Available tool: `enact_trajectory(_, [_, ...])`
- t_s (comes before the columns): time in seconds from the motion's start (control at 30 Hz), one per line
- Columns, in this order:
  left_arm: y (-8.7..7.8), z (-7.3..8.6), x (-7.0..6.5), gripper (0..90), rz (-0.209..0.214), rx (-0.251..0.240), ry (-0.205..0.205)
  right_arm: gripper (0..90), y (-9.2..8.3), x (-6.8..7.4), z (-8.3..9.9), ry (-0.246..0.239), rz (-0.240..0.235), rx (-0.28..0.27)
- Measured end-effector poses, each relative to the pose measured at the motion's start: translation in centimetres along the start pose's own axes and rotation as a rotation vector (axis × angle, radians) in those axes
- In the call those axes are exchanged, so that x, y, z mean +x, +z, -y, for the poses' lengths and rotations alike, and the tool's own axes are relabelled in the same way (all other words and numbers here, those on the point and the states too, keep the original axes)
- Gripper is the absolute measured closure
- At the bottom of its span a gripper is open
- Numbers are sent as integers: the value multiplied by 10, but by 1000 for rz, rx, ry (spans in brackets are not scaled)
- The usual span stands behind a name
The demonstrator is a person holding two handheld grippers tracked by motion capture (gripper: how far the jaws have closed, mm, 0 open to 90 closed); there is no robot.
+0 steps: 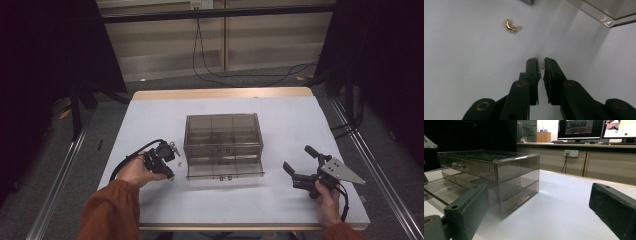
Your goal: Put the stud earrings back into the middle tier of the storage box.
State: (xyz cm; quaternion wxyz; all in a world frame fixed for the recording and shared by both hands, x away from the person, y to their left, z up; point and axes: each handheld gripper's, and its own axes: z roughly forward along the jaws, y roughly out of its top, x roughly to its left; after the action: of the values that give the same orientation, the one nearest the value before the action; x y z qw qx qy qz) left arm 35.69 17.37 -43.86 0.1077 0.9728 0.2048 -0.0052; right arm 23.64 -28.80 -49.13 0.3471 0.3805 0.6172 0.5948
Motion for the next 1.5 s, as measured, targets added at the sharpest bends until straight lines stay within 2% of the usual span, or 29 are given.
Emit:
enact_trajectory(0.37, [4,0,-2,850,26,7,7,28,0,0,0,1,1,1])
enact_trajectory(0.5, [4,4,-1,854,37,-17,-24,28,0,0,0,2,0,0])
enact_trajectory(0.6, [3,8,0,855,51,-30,-29,28,0,0,0,2,1,1])
enact_trajectory(0.63, [1,10,0,855,51,-62,-38,28,0,0,0,2,1,1])
enact_trajectory(0.7, [0,12,0,855,54,-74,-38,28,0,0,0,2,0,0])
enact_trajectory(0.73, [-2,13,0,855,48,-93,-43,28,0,0,0,1,1,0])
enact_trajectory(0.77, [-2,16,0,855,59,-120,-56,28,0,0,0,2,0,0])
enact_trajectory(0.83, [-3,18,0,855,58,-133,-62,27,0,0,0,2,1,0])
enact_trajectory(0.9, [-4,25,0,855,67,-182,-80,28,0,0,0,0,2,0])
enact_trajectory(0.93, [-4,25,0,855,67,-182,-80,28,0,0,0,0,2,0])
enact_trajectory(0.97, [-5,29,-1,855,64,-218,-100,28,0,0,0,1,2,0])
enact_trajectory(1.0, [-5,29,-1,855,64,-218,-100,28,0,0,0,1,2,-1])
enact_trajectory(1.03, [-6,31,-1,855,64,-243,-101,28,0,0,0,1,2,0])
enact_trajectory(1.07, [-9,34,-3,855,51,-286,-131,28,0,0,0,1,3,0])
enact_trajectory(1.1, [-9,34,-3,855,51,-286,-131,28,0,0,0,1,2,0])
enact_trajectory(1.17, [-15,39,-4,856,49,-348,-134,28,0,0,0,1,2,0])
enact_trajectory(1.23, [-18,42,-5,855,50,-393,-159,28,0,0,0,2,2,0])
enact_trajectory(1.27, [-18,42,-5,856,50,-393,-159,28,0,0,0,2,2,1])
enact_trajectory(1.33, [-24,48,-4,856,46,-453,-163,27,0,0,0,2,3,0])
enact_trajectory(1.37, [-24,48,-4,856,46,-453,-163,27,0,0,0,2,3,0])
enact_trajectory(1.4, [-27,50,-5,855,38,-491,-172,28,0,0,0,1,2,0])
enact_trajectory(1.43, [-27,50,-5,855,38,-491,-172,28,0,0,0,1,1,0])
enact_trajectory(1.47, [-29,52,-6,855,38,-535,-175,28,0,0,0,2,1,-1])
enact_trajectory(1.5, [-30,53,-6,855,41,-558,-177,28,0,0,0,1,3,0])
